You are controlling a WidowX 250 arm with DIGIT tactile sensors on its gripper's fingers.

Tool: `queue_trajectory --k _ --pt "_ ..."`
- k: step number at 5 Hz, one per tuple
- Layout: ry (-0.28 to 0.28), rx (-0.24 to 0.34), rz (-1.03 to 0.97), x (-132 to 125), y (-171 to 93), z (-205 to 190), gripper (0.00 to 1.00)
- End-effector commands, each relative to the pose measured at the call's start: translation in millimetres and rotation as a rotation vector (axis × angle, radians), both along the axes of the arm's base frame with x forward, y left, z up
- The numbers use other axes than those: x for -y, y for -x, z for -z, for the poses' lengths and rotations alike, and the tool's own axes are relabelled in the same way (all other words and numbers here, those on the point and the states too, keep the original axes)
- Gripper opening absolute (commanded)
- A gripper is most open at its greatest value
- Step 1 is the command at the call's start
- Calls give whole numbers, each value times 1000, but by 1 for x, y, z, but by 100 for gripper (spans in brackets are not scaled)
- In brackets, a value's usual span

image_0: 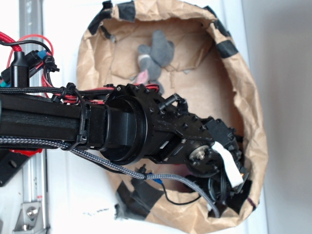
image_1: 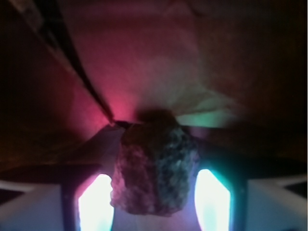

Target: Grab the rock.

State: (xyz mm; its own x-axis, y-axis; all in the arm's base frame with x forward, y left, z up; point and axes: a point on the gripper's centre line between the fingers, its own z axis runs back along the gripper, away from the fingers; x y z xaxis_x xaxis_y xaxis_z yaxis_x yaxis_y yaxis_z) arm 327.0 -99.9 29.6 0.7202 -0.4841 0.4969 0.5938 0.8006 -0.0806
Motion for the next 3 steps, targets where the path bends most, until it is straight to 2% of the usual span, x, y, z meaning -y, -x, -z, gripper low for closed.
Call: queue_trajectory --k 1,2,3 --pt "-22 69 -14 2 5 -29 0" --pt "-39 87 -42 -26 16 -54 0" --pt "-67 76 -89 -57 29 -74 0"
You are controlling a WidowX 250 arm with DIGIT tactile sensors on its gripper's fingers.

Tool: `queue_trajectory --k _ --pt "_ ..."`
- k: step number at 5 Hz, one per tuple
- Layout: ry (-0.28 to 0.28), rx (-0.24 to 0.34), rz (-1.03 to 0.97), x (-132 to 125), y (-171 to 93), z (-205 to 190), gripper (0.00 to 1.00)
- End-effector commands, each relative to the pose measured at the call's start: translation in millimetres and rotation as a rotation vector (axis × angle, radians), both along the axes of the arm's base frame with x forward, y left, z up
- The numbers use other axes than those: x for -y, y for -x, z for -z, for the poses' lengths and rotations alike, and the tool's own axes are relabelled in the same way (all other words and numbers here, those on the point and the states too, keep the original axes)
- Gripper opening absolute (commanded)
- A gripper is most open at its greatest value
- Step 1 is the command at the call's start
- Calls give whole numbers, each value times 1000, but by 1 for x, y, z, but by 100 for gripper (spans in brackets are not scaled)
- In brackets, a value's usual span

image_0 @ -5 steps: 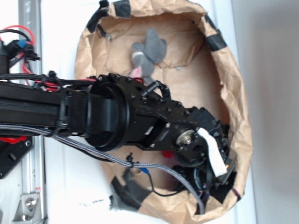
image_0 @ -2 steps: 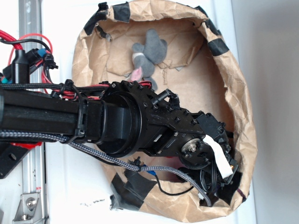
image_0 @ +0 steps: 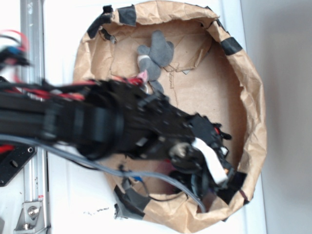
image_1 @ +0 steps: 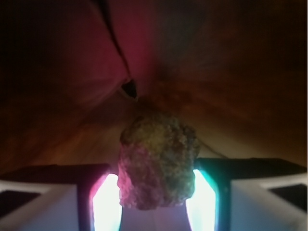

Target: Grab the rock.

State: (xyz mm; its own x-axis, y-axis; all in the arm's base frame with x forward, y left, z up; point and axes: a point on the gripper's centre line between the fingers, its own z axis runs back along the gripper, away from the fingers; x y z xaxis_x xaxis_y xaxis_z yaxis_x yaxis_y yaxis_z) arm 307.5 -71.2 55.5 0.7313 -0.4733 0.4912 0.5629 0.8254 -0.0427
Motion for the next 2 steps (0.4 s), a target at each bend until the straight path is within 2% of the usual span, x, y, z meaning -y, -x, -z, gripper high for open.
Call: queue_trajectory --k 1,2 --pt "-73 5 -126 -52 20 -66 0" --pt "-24 -131 -252 -63 20 -83 0"
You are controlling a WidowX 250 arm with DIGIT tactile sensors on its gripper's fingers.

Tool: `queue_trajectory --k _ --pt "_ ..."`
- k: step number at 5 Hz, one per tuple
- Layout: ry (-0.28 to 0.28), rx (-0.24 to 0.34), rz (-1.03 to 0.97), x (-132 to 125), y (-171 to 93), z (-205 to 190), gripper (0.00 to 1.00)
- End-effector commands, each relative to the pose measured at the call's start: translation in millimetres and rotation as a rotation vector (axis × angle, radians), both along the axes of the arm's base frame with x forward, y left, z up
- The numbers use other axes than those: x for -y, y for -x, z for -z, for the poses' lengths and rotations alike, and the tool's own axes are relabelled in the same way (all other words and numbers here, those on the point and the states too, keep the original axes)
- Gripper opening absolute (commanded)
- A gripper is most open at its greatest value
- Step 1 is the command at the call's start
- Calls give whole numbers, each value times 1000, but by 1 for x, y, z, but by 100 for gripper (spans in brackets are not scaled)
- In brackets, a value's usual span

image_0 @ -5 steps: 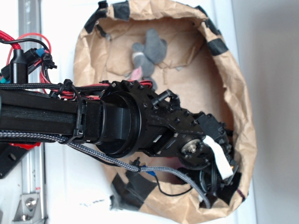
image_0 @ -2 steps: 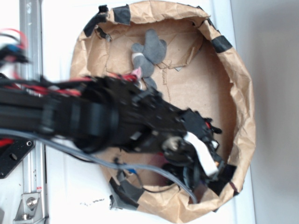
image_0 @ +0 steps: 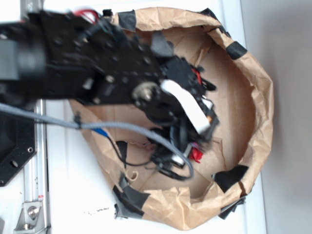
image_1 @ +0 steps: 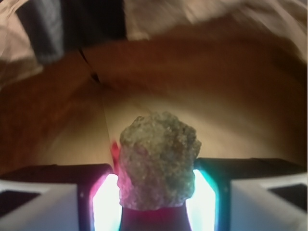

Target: Grab the rock.

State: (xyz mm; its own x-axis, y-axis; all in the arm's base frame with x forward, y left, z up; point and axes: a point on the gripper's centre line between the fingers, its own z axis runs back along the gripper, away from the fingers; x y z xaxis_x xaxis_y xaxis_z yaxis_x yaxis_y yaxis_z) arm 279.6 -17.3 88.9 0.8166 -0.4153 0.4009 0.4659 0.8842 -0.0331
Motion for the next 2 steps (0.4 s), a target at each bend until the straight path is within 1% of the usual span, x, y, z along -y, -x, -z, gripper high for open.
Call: queue_trajectory --k 1,2 --pt "48 -212 -278 -20 -5 -64 0" --pt "32 -238 -337 -22 -10 -75 0"
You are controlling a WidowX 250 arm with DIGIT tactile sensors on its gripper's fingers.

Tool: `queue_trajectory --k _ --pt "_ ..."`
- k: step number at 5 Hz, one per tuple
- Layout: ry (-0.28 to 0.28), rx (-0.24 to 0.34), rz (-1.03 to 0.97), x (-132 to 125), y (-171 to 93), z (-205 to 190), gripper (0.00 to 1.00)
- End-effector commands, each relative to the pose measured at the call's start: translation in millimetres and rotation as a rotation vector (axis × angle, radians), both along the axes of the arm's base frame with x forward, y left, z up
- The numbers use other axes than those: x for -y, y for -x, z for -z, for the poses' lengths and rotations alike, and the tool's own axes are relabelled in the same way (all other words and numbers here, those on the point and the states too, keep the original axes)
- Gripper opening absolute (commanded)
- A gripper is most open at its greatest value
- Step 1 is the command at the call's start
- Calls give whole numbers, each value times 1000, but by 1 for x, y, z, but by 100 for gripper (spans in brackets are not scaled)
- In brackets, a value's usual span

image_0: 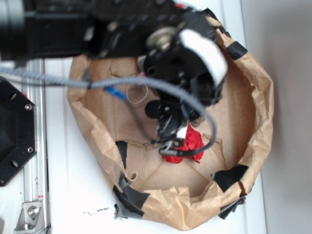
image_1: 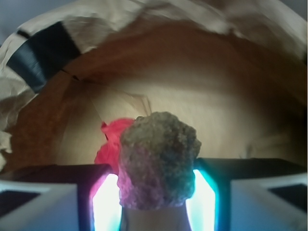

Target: Grab the rock.

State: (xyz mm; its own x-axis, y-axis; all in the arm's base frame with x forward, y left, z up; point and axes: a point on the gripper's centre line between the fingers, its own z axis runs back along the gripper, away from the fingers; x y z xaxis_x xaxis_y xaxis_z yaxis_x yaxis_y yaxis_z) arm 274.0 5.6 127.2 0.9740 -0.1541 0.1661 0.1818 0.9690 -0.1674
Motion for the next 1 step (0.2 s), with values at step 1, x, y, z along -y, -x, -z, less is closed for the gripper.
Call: queue_trajectory --k 1 --pt "-92 26 -116 -1 -21 -31 0"
